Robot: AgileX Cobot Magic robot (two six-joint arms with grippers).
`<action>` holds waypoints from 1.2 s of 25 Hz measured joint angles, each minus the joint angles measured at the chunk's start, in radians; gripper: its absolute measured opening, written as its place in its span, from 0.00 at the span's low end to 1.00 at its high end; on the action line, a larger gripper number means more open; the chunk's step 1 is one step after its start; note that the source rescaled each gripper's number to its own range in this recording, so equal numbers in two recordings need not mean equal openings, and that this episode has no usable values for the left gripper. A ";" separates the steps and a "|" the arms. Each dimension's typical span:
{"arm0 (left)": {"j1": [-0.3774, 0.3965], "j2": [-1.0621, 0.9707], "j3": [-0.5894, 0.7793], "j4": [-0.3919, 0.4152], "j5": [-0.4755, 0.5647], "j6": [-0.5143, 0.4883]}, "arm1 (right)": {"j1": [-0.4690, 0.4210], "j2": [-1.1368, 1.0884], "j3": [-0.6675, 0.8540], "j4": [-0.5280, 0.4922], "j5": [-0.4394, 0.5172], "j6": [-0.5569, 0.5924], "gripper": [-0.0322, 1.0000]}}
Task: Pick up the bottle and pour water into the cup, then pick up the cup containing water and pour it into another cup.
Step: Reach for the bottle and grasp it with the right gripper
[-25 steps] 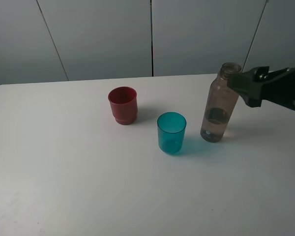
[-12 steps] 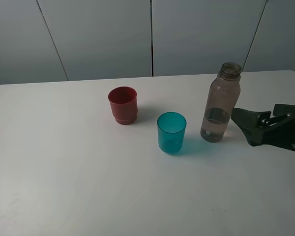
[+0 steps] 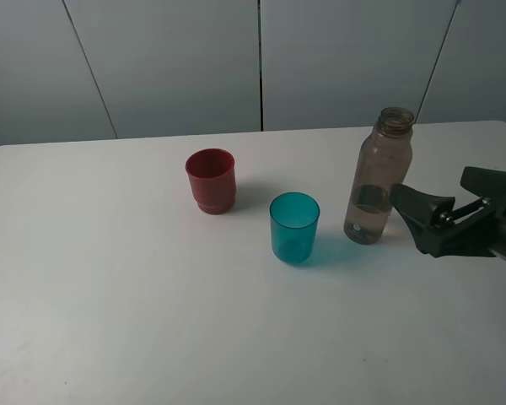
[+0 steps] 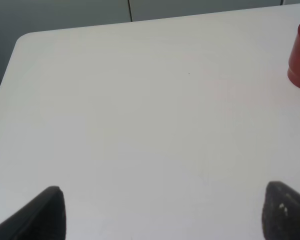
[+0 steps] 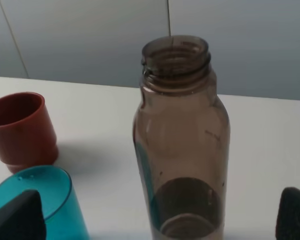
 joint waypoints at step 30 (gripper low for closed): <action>0.000 0.000 0.000 0.000 0.000 -0.004 | 0.000 0.791 -0.258 0.121 -0.531 -0.035 1.00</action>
